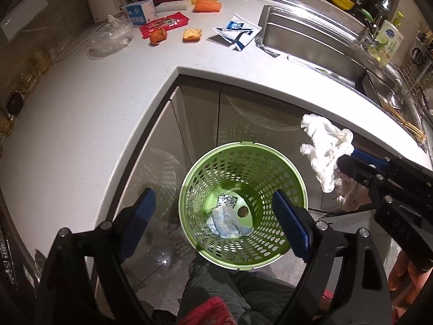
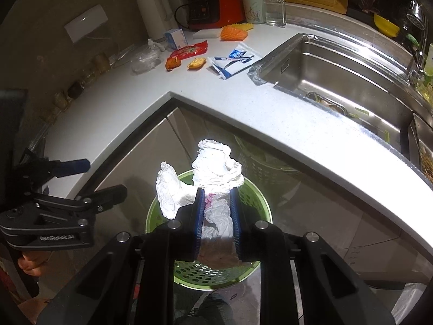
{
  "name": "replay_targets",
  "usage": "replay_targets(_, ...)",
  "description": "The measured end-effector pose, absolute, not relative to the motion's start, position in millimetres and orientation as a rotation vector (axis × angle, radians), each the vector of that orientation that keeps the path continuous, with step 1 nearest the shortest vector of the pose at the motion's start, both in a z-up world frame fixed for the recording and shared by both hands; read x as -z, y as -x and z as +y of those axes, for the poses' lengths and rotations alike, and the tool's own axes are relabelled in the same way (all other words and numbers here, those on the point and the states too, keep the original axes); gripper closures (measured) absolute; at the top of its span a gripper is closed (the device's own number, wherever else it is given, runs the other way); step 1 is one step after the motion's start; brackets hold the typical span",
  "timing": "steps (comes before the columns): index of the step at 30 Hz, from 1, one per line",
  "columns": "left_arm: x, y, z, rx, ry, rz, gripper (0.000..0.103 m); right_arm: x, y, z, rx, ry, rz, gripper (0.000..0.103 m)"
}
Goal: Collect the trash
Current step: 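Open the right tool to drop the tissue into the basket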
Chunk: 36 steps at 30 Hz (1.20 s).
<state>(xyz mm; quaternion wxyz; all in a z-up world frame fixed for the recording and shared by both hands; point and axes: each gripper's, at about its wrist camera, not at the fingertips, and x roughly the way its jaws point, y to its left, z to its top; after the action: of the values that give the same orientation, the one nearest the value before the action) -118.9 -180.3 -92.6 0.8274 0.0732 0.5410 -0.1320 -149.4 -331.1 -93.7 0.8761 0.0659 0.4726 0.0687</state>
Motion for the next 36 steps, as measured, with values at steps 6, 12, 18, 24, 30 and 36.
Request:
replay_targets(6, 87.2, 121.5, -162.1, 0.231, -0.152, 1.145, 0.018, 142.8, 138.9, -308.9, -0.197, -0.116, 1.102, 0.077)
replay_targets(12, 85.2, 120.0, -147.7, 0.192, -0.138, 1.145, 0.018, 172.9, 134.6, -296.1, -0.219, -0.144, 1.192, 0.040)
replay_targets(18, 79.8, 117.9, -142.3, 0.177, -0.129, 1.135, 0.018, 145.2, 135.0, -290.8, -0.207, -0.108, 1.122, 0.016)
replay_targets(24, 73.5, 114.5, -140.7, 0.189, -0.123, 1.112, 0.012, 116.6, 133.9, -287.1, -0.192, -0.071, 1.057, 0.011)
replay_targets(30, 64.9, 96.1, -134.4, 0.199, -0.115, 1.091, 0.012, 95.4, 125.3, -284.8, -0.181, -0.074, 1.017, 0.006)
replay_targets(36, 55.1, 60.5, -117.0, 0.197, -0.091, 1.067, 0.012, 70.1, 102.9, -283.7, -0.143, -0.071, 0.963, 0.003)
